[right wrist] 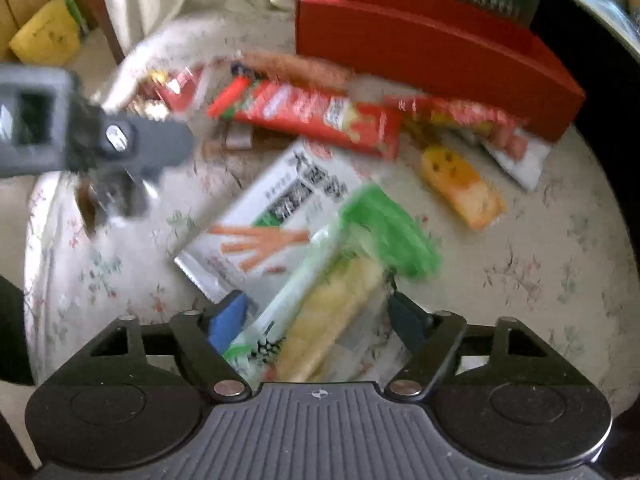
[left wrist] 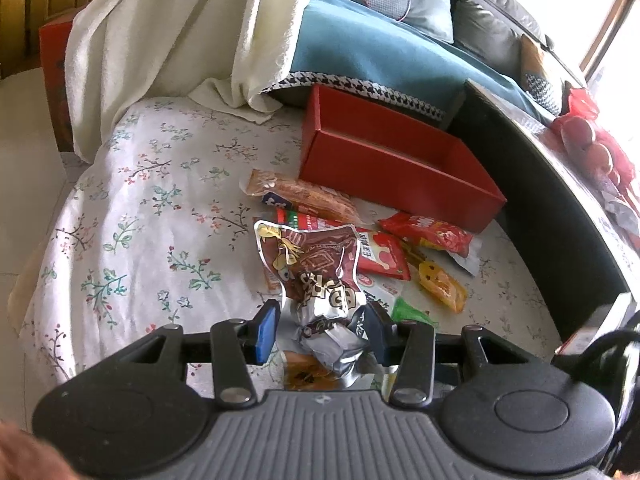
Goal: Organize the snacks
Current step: 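Lift both held packets and carry them over the red box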
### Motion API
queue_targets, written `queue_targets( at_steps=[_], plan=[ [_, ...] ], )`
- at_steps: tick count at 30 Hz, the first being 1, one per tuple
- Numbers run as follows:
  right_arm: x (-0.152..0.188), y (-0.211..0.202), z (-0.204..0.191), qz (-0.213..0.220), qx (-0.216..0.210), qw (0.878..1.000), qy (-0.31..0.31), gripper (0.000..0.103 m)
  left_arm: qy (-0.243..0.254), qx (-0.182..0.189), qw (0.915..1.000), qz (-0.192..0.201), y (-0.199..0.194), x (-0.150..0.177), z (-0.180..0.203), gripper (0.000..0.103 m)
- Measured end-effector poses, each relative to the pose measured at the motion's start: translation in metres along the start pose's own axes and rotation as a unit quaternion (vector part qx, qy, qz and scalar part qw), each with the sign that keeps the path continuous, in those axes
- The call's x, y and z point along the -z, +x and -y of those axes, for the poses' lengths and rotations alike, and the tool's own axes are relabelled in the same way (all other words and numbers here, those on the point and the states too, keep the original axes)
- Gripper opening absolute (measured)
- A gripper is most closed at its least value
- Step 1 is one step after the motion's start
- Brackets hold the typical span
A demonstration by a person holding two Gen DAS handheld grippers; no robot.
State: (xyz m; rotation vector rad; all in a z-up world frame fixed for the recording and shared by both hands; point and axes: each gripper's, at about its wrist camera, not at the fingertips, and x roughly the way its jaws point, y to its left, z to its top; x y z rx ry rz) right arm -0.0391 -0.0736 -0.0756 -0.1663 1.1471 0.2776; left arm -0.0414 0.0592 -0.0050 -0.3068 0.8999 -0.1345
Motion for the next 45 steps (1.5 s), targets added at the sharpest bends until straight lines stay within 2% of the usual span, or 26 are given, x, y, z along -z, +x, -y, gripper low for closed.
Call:
queue_targets(
  at_steps=[2,3,6,10,16,19,24,27,29,30,32,33,34,35,40,45],
  plan=[
    [0.002,-0.005,0.009,-0.001,-0.011,1.0,0.002,0.064,-0.004,0.001,1.0,0.0,0.0,0.0,-0.002,0.039],
    [0.002,-0.008,0.017,-0.006,-0.02,1.0,0.007,0.047,-0.006,0.001,1.0,0.0,0.0,-0.001,-0.002,0.039],
    [0.003,-0.014,0.039,-0.026,-0.043,0.998,0.032,0.045,-0.003,0.006,1.0,0.001,-0.001,-0.001,0.0,0.039],
    [0.013,-0.015,0.05,-0.03,-0.04,0.998,0.035,0.045,0.003,0.008,1.0,0.0,-0.001,0.001,0.003,0.039],
    [0.009,-0.026,0.051,0.0,-0.053,0.997,0.048,0.043,0.011,0.007,0.9999,0.007,-0.002,0.001,0.006,0.039],
    [0.002,-0.03,0.053,0.015,-0.05,0.997,0.049,0.043,0.017,0.004,0.9998,-0.001,0.002,0.002,0.007,0.039],
    [-0.005,-0.03,0.056,0.02,-0.049,0.998,0.046,0.042,0.028,-0.03,0.9988,-0.025,0.017,0.006,0.003,0.041],
    [-0.005,-0.024,0.058,0.021,-0.058,0.997,0.051,0.043,0.023,-0.057,0.9971,-0.045,0.028,0.009,-0.004,0.053],
    [-0.003,-0.021,0.06,0.022,-0.065,0.996,0.05,0.043,0.034,-0.075,0.9951,-0.055,0.037,0.014,-0.004,0.074],
    [-0.002,-0.018,0.06,0.021,-0.069,0.996,0.051,0.043,0.046,-0.087,0.9931,-0.063,0.045,0.018,-0.002,0.076],
    [-0.002,-0.013,0.062,0.017,-0.076,0.995,0.054,0.043,0.067,-0.118,0.9867,-0.089,0.065,0.026,0.0,0.074],
    [-0.002,-0.011,0.062,0.016,-0.079,0.995,0.052,0.042,0.078,-0.131,0.9858,-0.071,0.066,0.029,0.003,0.065],
    [-0.002,-0.011,0.062,0.016,-0.083,0.995,0.05,0.042,0.082,-0.13,0.9861,-0.064,0.066,0.028,0.004,0.041],
    [-0.003,-0.013,0.063,0.019,-0.087,0.995,0.049,0.042,0.076,-0.128,0.9868,-0.063,0.064,0.025,0.004,0.035],
    [-0.01,-0.028,0.071,0.047,-0.107,0.991,0.066,0.042,0.021,-0.111,0.9915,-0.064,0.056,0.017,-0.006,0.034],
    [-0.023,-0.038,0.076,0.071,-0.112,0.988,0.075,0.042,0.03,-0.09,0.9954,-0.012,0.032,0.005,0.008,0.034]
  ],
)
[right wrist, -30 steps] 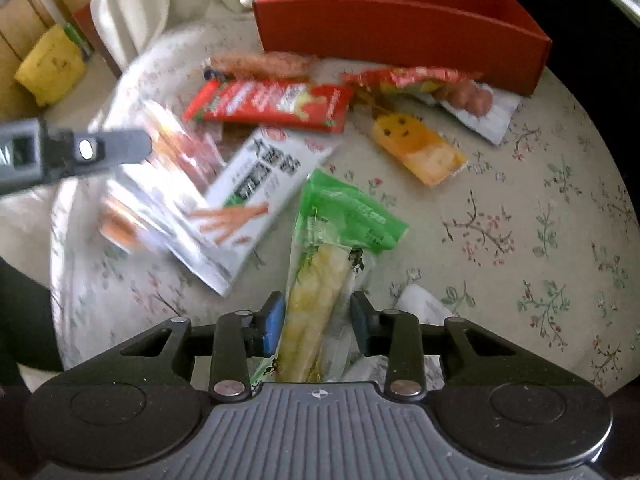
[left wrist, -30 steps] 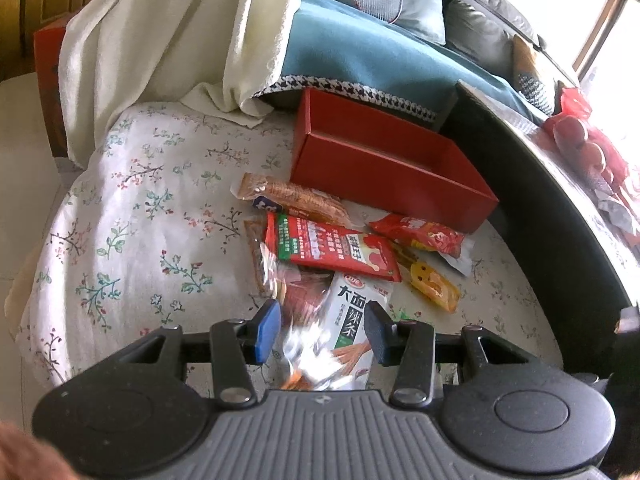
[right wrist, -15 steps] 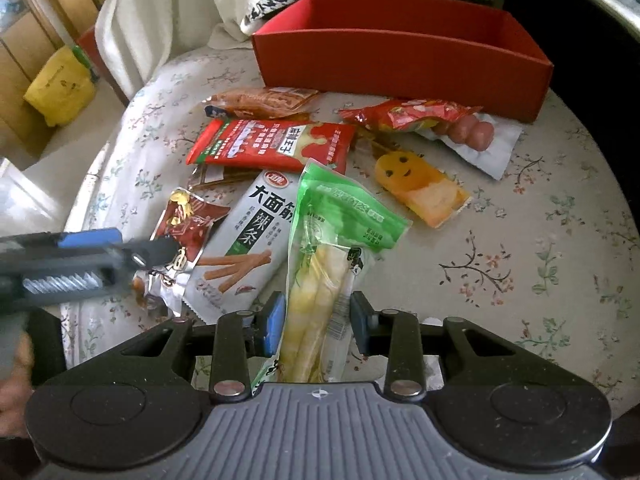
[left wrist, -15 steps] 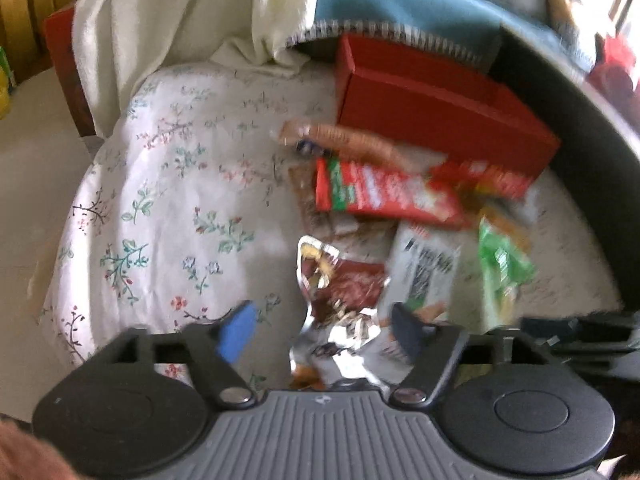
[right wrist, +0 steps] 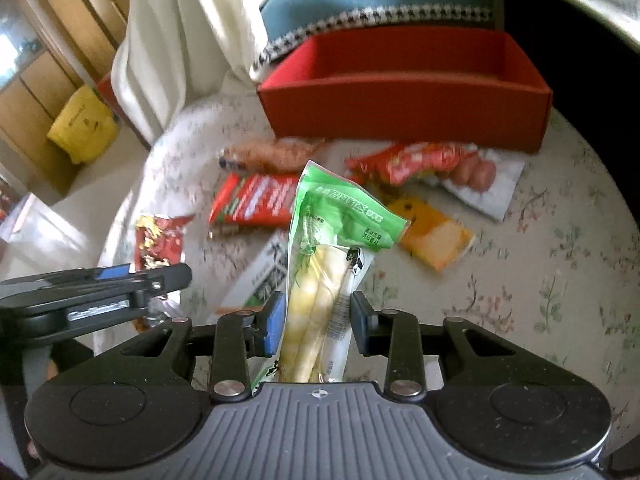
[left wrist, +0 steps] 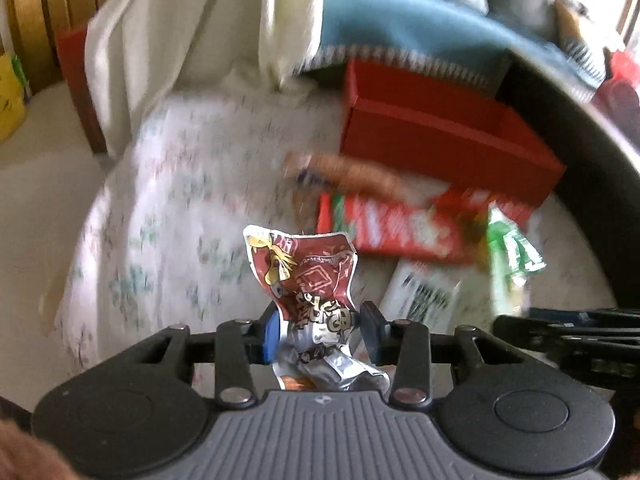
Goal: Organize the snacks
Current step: 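Lift both held packets and carry them over the red box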
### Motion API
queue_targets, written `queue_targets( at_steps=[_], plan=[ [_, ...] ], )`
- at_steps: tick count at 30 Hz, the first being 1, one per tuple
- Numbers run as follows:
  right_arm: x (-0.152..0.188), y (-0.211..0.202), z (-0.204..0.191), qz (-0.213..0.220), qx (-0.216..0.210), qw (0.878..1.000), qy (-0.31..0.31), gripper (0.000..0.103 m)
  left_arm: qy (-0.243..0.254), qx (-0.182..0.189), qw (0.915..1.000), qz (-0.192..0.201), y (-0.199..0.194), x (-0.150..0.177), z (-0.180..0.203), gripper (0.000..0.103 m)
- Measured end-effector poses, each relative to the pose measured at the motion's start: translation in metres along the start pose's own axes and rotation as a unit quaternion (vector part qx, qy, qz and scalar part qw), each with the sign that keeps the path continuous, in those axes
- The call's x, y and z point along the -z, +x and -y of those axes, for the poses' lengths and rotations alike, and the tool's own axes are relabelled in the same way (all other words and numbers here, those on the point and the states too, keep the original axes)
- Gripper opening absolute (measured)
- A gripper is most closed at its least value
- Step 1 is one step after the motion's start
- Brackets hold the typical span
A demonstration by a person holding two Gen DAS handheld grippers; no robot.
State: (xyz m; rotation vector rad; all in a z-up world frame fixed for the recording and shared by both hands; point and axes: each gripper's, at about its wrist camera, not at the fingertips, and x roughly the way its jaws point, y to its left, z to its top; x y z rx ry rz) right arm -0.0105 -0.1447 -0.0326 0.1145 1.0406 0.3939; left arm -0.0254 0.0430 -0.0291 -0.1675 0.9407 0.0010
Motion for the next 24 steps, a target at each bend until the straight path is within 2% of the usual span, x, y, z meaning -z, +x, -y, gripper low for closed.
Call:
queue_targets(
  at_steps=[9,15,24],
  plan=[
    [-0.047,-0.003,0.005,0.042,0.01,0.999,0.008,0.042,0.022,0.028,0.9986,0.038,0.001,-0.044,0.025,0.034],
    [-0.089,-0.001,0.024,0.069,0.024,0.997,0.023,0.042,0.038,0.038,0.9961,0.07,0.015,-0.096,0.049,0.034],
    [-0.136,0.006,0.051,0.102,0.025,0.993,0.047,0.042,0.033,0.039,0.9957,0.077,0.046,-0.136,0.058,0.034]
  ],
)
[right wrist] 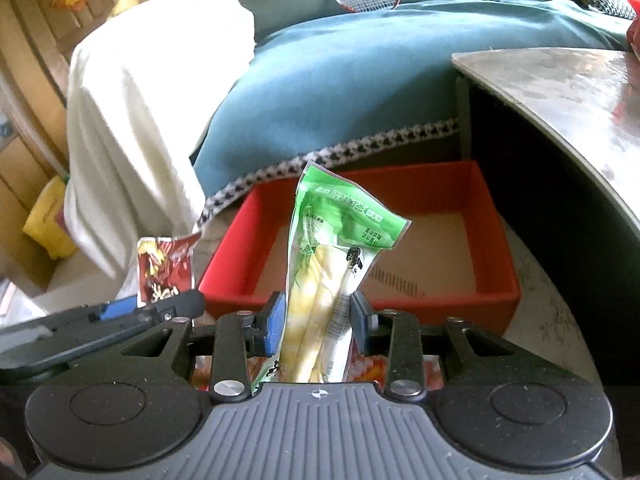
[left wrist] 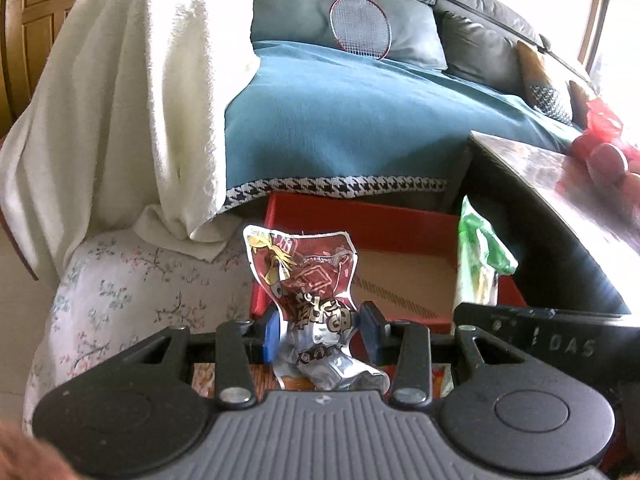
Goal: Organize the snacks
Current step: 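Lift both held packets and carry them over the red box, then lower both packets into the red box and open both grippers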
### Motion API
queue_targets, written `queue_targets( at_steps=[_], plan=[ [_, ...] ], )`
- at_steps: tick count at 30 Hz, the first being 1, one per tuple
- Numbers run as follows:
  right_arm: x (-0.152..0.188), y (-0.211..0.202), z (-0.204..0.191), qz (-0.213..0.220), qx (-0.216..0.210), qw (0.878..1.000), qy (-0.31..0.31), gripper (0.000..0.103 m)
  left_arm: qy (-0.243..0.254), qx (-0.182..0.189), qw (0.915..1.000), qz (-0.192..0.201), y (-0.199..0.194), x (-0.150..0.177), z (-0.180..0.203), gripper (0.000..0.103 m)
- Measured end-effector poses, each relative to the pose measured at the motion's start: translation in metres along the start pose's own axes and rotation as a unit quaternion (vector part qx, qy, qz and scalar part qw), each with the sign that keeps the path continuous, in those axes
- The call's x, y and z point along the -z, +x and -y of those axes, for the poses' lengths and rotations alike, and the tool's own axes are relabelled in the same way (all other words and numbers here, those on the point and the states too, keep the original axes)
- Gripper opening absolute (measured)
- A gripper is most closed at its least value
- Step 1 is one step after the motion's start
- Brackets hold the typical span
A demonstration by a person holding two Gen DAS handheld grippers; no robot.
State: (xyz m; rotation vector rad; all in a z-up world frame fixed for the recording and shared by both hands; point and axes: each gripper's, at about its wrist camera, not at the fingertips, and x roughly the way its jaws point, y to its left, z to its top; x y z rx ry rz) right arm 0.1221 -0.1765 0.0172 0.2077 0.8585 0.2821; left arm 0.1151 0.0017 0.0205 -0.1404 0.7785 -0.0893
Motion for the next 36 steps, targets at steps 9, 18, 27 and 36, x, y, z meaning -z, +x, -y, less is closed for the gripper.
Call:
queue_targets(
  at_steps=[9,18,27,36],
  plan=[
    [-0.014,0.012,0.001,0.007,0.01,1.0,-0.011,0.042,0.01,-0.001,0.9999,0.01,0.019,-0.019,0.004,0.034],
    [-0.042,0.032,0.008,0.019,0.025,0.999,-0.024,0.042,0.029,-0.009,0.9993,0.023,0.044,-0.041,0.013,0.034],
    [-0.066,0.07,0.027,0.016,0.054,0.998,-0.023,0.042,0.034,-0.017,0.9992,0.015,0.084,-0.051,0.017,0.034],
    [-0.067,0.108,0.038,-0.013,0.086,0.996,-0.035,0.042,0.035,-0.022,0.9991,-0.011,0.12,-0.045,0.017,0.034]
  ],
)
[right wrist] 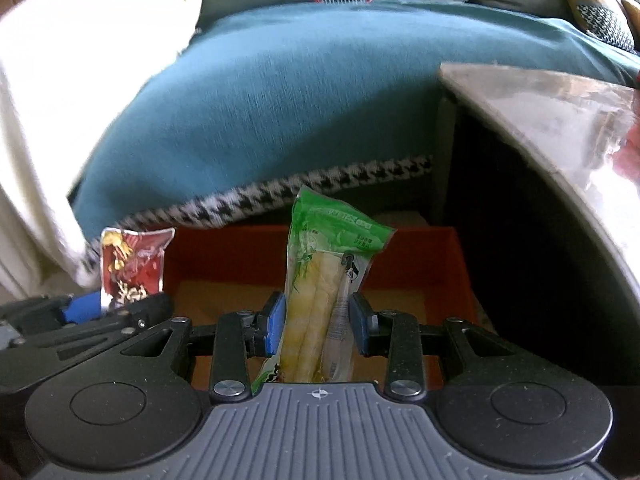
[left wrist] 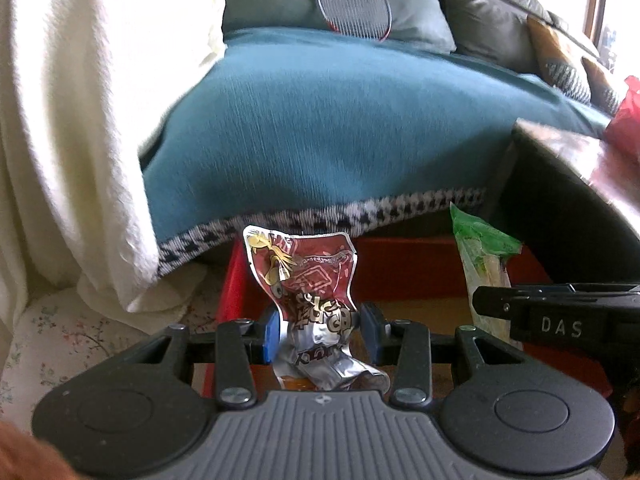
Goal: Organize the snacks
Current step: 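Lower both packets into the red box and open both grippers, then move both tools back over the remaining snack packets on the table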
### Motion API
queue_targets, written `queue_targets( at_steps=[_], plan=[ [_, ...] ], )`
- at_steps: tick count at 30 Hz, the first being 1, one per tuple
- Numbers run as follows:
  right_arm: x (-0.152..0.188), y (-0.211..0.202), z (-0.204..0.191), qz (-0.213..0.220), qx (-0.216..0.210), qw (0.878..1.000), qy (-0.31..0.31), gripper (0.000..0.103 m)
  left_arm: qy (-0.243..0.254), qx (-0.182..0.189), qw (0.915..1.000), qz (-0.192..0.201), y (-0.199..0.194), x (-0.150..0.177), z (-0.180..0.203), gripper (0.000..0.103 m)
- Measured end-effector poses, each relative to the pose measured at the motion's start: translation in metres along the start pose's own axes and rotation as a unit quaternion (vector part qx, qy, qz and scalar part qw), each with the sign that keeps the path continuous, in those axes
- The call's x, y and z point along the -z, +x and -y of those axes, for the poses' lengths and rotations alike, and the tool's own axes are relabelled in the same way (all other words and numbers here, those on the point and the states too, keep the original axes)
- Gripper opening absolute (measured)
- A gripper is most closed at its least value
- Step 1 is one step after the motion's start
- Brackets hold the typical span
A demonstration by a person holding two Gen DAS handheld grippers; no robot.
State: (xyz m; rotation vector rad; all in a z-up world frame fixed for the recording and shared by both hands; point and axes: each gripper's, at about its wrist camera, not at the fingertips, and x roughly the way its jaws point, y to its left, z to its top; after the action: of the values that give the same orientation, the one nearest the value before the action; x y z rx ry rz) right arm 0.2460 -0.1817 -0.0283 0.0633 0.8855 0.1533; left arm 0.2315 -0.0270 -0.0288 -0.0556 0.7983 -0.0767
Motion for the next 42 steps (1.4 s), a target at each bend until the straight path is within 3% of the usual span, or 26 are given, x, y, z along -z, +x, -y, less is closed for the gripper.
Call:
queue_targets(
  at_steps=[2,5,10,16,22,25,27,32,35,42],
  plan=[
    [0.003,0.012,-0.001,-0.013,0.007,1.0,-0.005,0.042,0.0,-0.002,0.9999,-0.013,0.009,0.004,0.0,0.035],
    [0.006,0.028,-0.002,-0.03,0.004,1.0,-0.009,0.017,0.0,-0.004,0.9996,-0.028,0.02,0.01,0.002,0.035],
    [0.008,0.033,-0.008,-0.029,0.008,0.999,-0.018,0.018,0.016,-0.015,0.9993,-0.029,0.027,0.014,0.003,0.035],
    [0.01,0.03,-0.004,-0.04,0.002,0.999,-0.005,0.035,-0.003,-0.006,0.9992,-0.039,0.023,0.012,-0.005,0.046],
    [0.024,0.034,-0.018,-0.09,-0.015,0.995,-0.029,0.037,-0.003,-0.012,0.9991,-0.04,0.01,0.011,-0.003,0.051],
    [0.026,0.032,-0.014,-0.104,-0.017,0.994,-0.019,0.05,-0.008,-0.01,0.9993,-0.035,0.001,0.007,-0.008,0.052],
    [0.026,0.027,-0.011,-0.099,-0.007,0.995,-0.016,0.065,-0.011,-0.01,0.9994,-0.03,-0.009,0.005,-0.01,0.052],
    [0.018,0.006,0.004,-0.068,-0.005,0.998,0.005,0.067,-0.035,-0.004,0.9992,-0.021,-0.029,0.002,-0.023,0.056],
    [0.016,-0.011,0.011,-0.049,-0.006,0.999,0.02,0.074,-0.049,0.004,0.9985,-0.025,-0.043,0.005,-0.032,0.057],
    [0.034,-0.05,0.008,-0.037,-0.027,0.999,0.022,0.077,-0.054,-0.006,0.9981,-0.03,-0.081,0.03,-0.052,0.063]
  ],
)
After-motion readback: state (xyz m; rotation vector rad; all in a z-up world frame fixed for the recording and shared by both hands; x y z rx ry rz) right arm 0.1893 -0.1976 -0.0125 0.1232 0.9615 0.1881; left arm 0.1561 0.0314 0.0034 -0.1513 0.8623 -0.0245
